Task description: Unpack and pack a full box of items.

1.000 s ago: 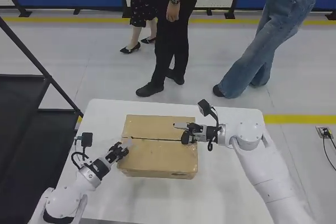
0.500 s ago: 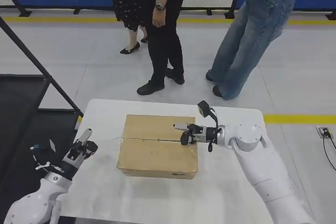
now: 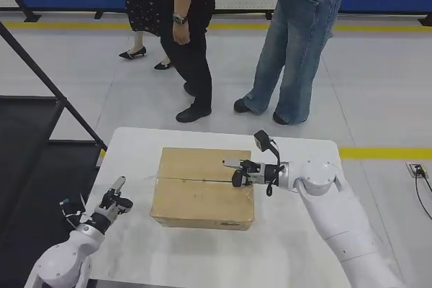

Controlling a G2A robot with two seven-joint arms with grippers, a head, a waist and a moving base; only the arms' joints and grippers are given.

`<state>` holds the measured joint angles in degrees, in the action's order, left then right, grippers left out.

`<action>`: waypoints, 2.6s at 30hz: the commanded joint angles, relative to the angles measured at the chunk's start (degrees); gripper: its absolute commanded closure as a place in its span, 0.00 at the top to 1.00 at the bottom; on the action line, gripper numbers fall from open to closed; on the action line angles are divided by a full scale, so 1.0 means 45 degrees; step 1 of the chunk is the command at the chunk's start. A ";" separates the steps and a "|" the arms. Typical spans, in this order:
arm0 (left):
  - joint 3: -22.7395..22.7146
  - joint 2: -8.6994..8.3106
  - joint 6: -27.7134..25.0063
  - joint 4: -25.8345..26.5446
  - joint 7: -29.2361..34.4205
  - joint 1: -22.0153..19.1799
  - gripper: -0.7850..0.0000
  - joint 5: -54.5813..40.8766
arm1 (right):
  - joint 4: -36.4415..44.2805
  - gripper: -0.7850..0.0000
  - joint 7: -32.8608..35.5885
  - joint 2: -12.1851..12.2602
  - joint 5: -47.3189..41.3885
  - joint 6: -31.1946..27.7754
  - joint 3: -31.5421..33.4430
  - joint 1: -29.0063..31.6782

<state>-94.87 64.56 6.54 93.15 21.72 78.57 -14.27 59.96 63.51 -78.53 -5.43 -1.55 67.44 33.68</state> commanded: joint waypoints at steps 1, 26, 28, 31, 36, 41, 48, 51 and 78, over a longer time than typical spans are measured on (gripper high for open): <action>0.0145 0.0016 0.0057 -0.0418 0.0073 -0.0214 1.00 -0.0080 | 0.0189 1.00 -0.0046 0.0030 -0.0006 0.0092 -0.0015 0.0079; 0.1818 0.0655 -0.0782 -0.6282 -0.1038 -0.4709 1.00 -0.3179 | 0.0821 1.00 -0.0320 0.0335 -0.0135 0.0406 -0.0058 0.0408; 0.1689 0.0680 -0.1234 -0.6416 -0.1287 -0.4768 1.00 -0.3391 | 0.0856 1.00 -0.0332 0.0359 -0.0148 0.0433 -0.0060 0.0431; 0.1451 0.0685 -0.1911 -0.6248 -0.1426 -0.4662 1.00 -0.3591 | 0.0856 1.00 -0.0323 0.0399 -0.0144 0.0470 -0.0056 0.0413; 0.1020 0.0642 -0.2603 -0.5269 -0.1940 -0.4134 1.00 -0.3348 | 0.0808 1.00 -0.0340 0.0448 -0.0218 0.0445 -0.0058 0.0369; 0.0687 0.0592 -0.2904 -0.3704 -0.2582 -0.3429 1.00 -0.2629 | 0.0620 1.00 -0.0318 0.0479 -0.0361 0.0344 -0.0100 0.0284; 0.0378 0.0556 -0.2886 -0.1349 -0.3198 -0.2397 1.00 -0.1669 | 0.0366 1.00 -0.0288 0.0515 -0.0552 0.0130 -0.0177 0.0205; 0.0278 0.0557 -0.2783 -0.0741 -0.3245 -0.2174 1.00 -0.1588 | 0.0277 1.00 -0.0266 0.0533 -0.0612 0.0059 -0.0213 0.0182; 0.1434 0.0699 -0.1916 0.3446 -0.4457 -0.1597 1.00 0.2869 | 0.0196 1.00 -0.0446 0.0757 -0.0995 -0.0314 -0.0301 0.0496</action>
<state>-89.06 67.66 -2.35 108.26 1.57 71.49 -2.39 60.88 61.54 -75.16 -9.82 -2.90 66.09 35.85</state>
